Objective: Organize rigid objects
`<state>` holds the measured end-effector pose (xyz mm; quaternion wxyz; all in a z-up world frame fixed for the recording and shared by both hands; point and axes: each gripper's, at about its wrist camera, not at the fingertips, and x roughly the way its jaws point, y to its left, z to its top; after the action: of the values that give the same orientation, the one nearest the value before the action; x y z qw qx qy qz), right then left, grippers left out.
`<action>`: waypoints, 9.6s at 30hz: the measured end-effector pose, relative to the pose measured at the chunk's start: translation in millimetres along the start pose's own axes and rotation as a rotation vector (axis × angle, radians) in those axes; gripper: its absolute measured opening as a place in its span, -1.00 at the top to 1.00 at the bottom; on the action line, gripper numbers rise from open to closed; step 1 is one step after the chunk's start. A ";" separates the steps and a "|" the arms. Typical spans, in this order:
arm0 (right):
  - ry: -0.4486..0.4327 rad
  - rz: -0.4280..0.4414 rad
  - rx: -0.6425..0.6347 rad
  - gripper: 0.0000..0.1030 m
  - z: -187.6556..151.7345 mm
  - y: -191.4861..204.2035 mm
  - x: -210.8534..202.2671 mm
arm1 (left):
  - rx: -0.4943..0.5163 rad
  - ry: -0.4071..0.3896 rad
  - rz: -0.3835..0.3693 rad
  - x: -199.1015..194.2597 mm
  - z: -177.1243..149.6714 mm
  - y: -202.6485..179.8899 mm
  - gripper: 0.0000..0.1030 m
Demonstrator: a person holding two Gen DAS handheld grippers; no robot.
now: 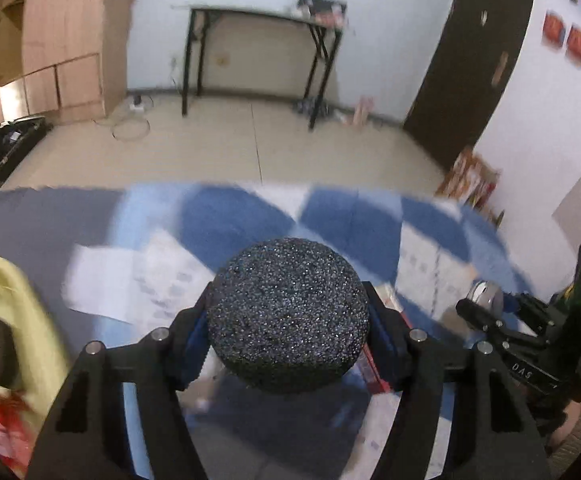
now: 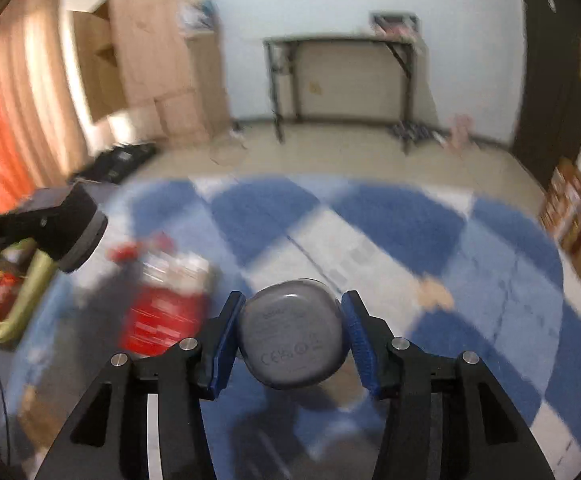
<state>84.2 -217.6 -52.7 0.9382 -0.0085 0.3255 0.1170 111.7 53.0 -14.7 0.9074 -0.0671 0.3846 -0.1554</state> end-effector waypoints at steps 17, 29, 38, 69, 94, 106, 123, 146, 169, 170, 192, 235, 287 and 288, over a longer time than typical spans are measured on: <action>0.219 0.472 -0.429 0.05 31.2 365.6 73.9 | -0.293 0.125 0.333 -111.2 -15.5 304.9 -0.33; 0.204 0.469 -0.416 -0.84 29.9 380.3 92.4 | -0.401 0.109 0.305 -107.9 -37.9 322.4 -0.88; -0.024 0.167 -0.206 -0.99 23.9 219.0 30.5 | -0.021 0.116 -0.007 -88.3 20.4 195.4 -1.00; 0.027 -0.013 0.031 -0.07 -6.8 57.8 47.3 | 0.202 0.104 0.025 50.3 -19.3 -8.8 0.53; 0.267 0.439 -0.580 -0.07 39.1 393.4 105.6 | -0.222 0.187 0.374 -115.4 -94.5 267.6 0.52; 0.119 0.535 -0.430 -0.93 60.3 329.0 68.0 | -0.198 -0.002 0.339 -165.3 -96.1 198.2 -1.00; 0.255 0.550 -0.794 -0.99 -56.3 282.0 85.8 | -0.316 -0.001 0.658 -103.7 -206.6 132.2 -1.00; 0.177 0.507 -0.805 -0.99 -66.4 280.9 88.4 | -0.395 0.040 0.608 -77.8 -205.9 158.5 -1.00; 0.178 0.508 -0.805 -0.99 -66.7 280.6 87.8 | -0.394 0.039 0.609 -77.1 -206.2 155.6 -1.00; 0.178 0.508 -0.805 -0.99 -66.7 280.7 87.8 | -0.395 0.039 0.608 -77.2 -206.6 156.5 -1.00; 0.153 0.515 -0.847 -0.99 -71.7 282.5 88.0 | -0.405 0.036 0.629 -83.4 -212.1 155.1 -1.00; 0.167 0.524 -0.833 -0.99 -69.5 283.7 89.9 | -0.410 0.036 0.622 -82.9 -212.2 155.3 -1.00; 0.169 0.526 -0.829 -0.99 -70.2 285.5 90.0 | -0.408 0.037 0.624 -82.6 -212.2 155.7 -1.00; 0.169 0.526 -0.830 -0.99 -69.3 284.1 90.8 | -0.409 0.037 0.623 -83.2 -212.9 155.5 -1.00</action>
<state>47.1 71.8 -145.8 0.7648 -0.3082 0.3175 0.4682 -60.1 226.9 -143.9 0.8720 -0.1237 0.4260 0.2072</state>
